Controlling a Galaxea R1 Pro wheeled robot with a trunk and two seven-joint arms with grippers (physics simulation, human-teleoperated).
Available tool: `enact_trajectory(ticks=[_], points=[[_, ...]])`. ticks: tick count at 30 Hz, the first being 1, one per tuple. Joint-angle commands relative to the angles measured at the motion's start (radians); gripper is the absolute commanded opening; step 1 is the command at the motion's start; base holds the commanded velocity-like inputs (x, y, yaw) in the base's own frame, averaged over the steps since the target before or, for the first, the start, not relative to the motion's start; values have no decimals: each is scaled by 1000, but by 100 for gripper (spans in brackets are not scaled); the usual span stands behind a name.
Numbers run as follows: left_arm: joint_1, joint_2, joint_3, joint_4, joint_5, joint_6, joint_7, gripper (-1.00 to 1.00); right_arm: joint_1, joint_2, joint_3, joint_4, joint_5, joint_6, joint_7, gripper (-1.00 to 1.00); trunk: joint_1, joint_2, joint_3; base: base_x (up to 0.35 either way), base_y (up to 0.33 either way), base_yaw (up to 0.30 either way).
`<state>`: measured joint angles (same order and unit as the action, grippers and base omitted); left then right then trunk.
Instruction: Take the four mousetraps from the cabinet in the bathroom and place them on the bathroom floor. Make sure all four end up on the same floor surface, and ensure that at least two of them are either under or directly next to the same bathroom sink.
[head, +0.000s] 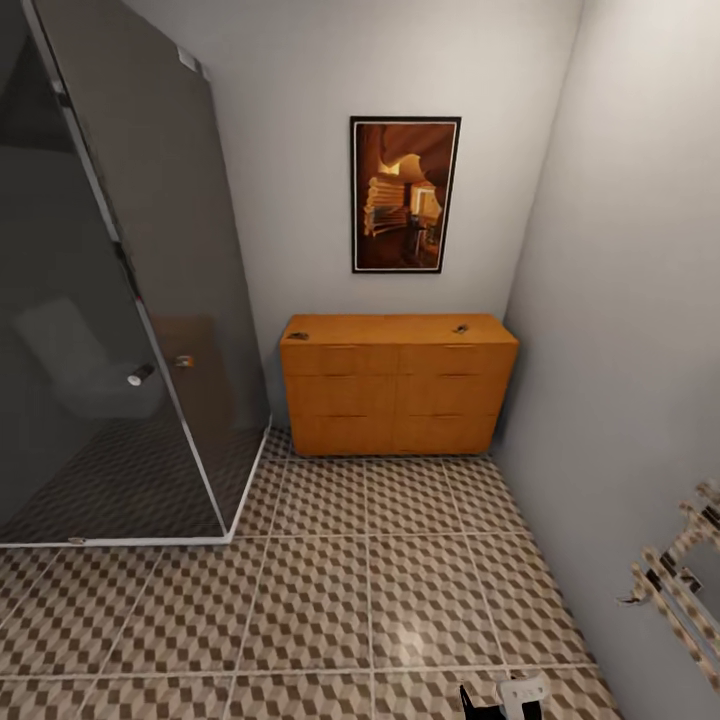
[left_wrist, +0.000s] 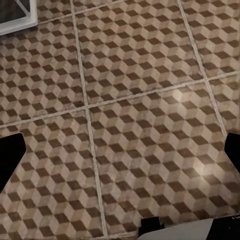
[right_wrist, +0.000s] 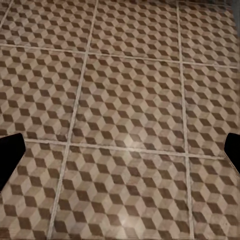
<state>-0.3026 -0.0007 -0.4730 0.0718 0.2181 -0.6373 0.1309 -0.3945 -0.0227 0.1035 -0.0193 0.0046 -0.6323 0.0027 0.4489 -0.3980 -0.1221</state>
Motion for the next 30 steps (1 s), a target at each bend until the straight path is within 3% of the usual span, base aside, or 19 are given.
enact_trajectory(ticks=[1,15,30], points=[[-1,-1,-9,3,6,-5,3,100,-1,0,4,1,0,-3,0,100,1,-2,-2,303,-165,6],[-1,2,-9,3,6,-5,3,100,-1,0,4,1,0,-3,0,100,1,-2,-2,291,-167,1],[-1,5,-9,3,6,-5,1,100,0,0,4,1,0,-3,0,100,1,-2,-2,249,-25,0]])
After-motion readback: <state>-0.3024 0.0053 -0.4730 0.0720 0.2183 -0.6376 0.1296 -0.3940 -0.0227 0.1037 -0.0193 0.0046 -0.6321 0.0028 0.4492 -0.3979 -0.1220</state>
